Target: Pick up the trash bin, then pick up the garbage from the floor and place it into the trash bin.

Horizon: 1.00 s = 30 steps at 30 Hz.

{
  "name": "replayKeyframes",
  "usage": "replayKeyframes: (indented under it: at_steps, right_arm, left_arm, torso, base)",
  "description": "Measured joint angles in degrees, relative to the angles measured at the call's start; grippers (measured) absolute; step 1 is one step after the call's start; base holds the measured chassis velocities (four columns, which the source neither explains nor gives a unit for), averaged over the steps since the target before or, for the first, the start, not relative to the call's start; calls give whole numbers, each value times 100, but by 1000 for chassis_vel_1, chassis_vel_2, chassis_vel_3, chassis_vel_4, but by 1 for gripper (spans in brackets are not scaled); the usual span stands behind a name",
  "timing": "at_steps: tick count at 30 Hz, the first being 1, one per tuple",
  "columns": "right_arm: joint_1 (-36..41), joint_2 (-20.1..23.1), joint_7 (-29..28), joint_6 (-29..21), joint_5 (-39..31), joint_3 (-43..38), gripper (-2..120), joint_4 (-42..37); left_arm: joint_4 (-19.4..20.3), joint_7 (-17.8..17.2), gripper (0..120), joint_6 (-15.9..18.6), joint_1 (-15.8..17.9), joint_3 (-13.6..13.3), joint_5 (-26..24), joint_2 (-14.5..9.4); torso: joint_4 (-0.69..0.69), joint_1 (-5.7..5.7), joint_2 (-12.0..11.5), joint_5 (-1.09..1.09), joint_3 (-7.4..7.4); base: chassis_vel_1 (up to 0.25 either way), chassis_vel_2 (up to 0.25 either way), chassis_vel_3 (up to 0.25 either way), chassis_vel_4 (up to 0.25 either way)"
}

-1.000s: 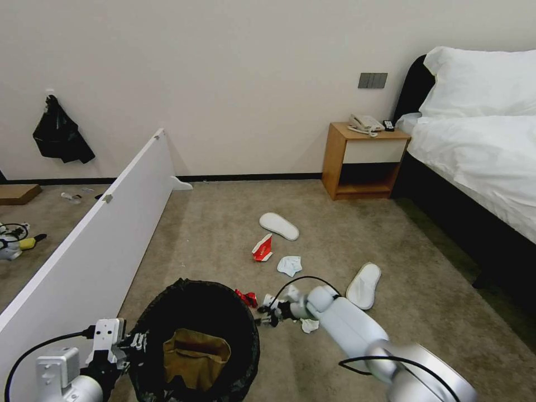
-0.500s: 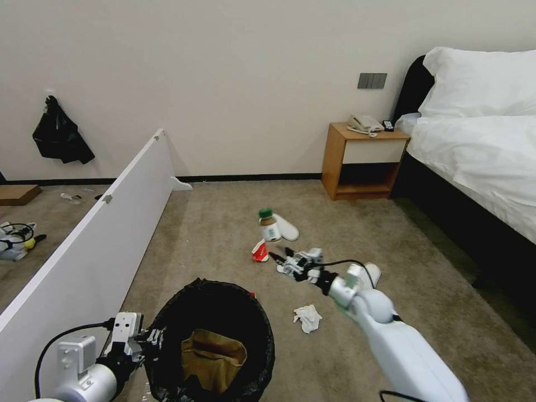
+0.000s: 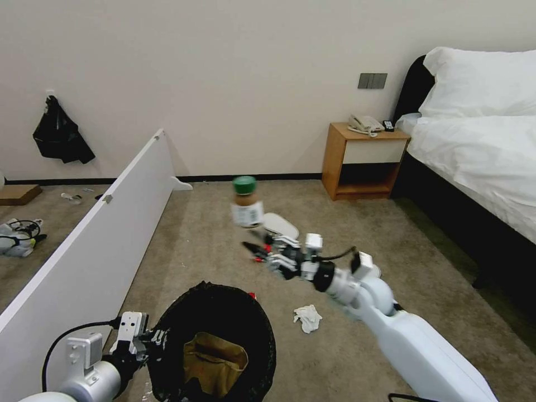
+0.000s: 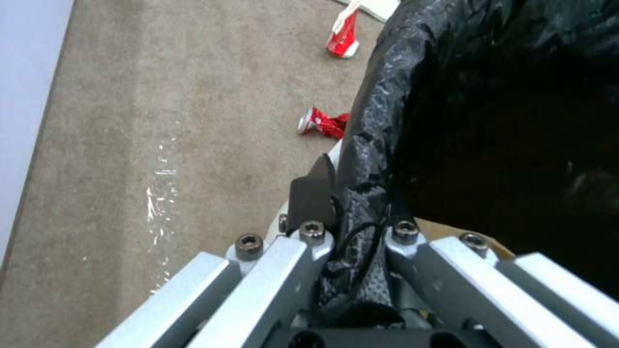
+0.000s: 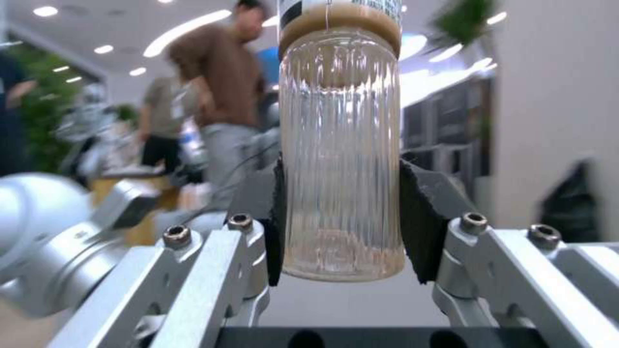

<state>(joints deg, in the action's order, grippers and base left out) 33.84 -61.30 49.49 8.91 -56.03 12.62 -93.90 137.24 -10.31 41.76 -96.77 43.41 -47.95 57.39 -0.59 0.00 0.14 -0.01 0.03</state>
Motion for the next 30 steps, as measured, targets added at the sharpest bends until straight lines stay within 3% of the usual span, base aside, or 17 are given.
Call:
replayKeyframes:
  at_steps: [7, 18, 27, 29, 30]
  right_arm:
    - [-495, 304, 347, -161, 76, 982, 35, 96]
    - [-532, 357, 537, -185, 274, 1057, 35, 165]
    - [-526, 367, 622, -174, 344, 1062, 65, 204]
    - [-513, 372, 657, -170, 343, 1058, 79, 215]
    - [-513, 372, 657, -170, 343, 1058, 79, 215]
  left_arm:
    - [84, 17, 3, 19, -121, 84, -33, 16]
    - [113, -11, 3, 37, -114, 83, -85, 18]
    - [119, -26, 3, 40, -93, 80, -130, 29]
    - [119, -29, 3, 39, -89, 82, -149, 31]
    - [119, -29, 3, 39, -89, 82, -149, 31]
  torso:
    - [-3, 0, 0, 0, 1]
    - [-3, 0, 0, 1, 1]
    - [-3, 0, 0, 1, 1]
    - [-2, 0, 0, 1, 1]
    - [-2, 0, 0, 1, 1]
  base:
    - [0, 0, 0, 0]
    - [0, 0, 0, 0]
    - [0, 0, 0, 0]
    - [0, 0, 0, 0]
    - [0, 0, 0, 0]
